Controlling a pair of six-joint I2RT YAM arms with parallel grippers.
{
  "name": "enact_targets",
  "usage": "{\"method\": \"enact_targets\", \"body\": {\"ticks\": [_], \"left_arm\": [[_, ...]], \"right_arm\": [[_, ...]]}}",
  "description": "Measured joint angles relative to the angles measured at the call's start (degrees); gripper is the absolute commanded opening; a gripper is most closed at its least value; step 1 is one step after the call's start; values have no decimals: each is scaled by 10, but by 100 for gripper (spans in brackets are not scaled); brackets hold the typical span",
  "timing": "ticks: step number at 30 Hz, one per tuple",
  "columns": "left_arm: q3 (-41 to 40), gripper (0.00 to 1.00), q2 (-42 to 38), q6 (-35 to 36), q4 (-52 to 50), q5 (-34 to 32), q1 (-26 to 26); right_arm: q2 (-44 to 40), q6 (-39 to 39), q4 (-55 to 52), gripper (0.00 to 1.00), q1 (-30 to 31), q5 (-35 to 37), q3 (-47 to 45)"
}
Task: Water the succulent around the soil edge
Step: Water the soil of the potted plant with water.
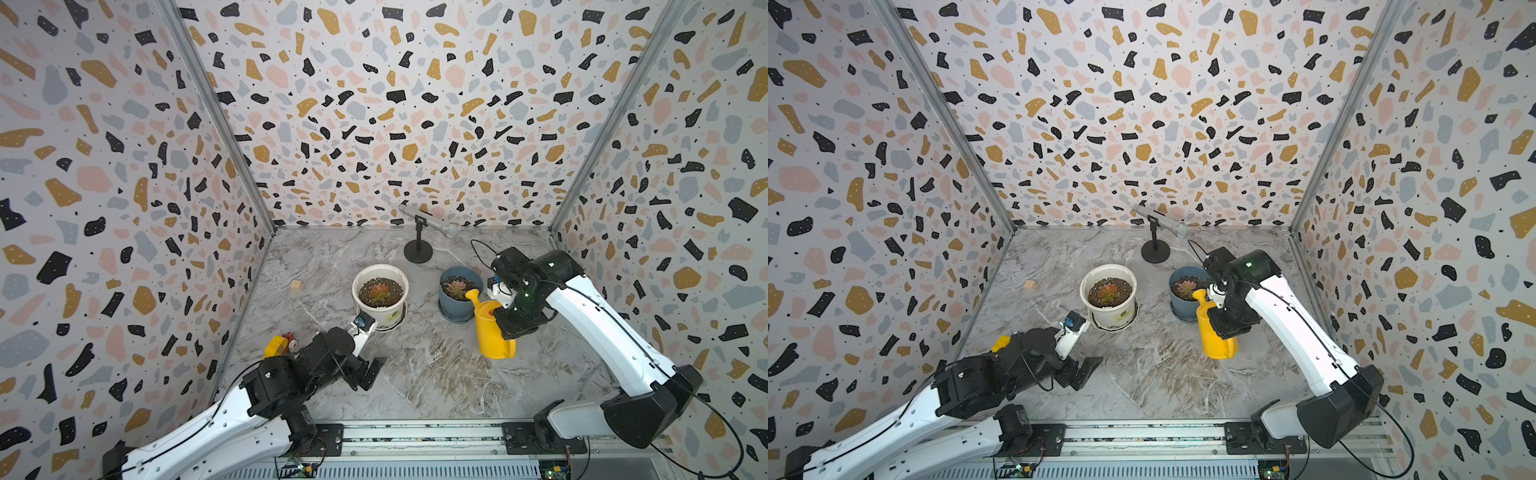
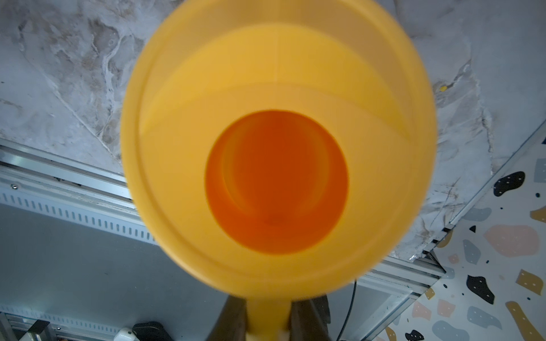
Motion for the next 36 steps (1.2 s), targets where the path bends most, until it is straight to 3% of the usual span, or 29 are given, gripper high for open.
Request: {"method": "enact_targets", "body": {"ticks": [21, 36], "left_arm": [[0, 100, -9, 0, 0, 9, 0], [0, 100, -10, 0, 0, 14, 0]], "right_arm": [[96, -13, 1, 0, -15, 101, 72], [138, -59, -4, 0, -4, 107, 143]]}}
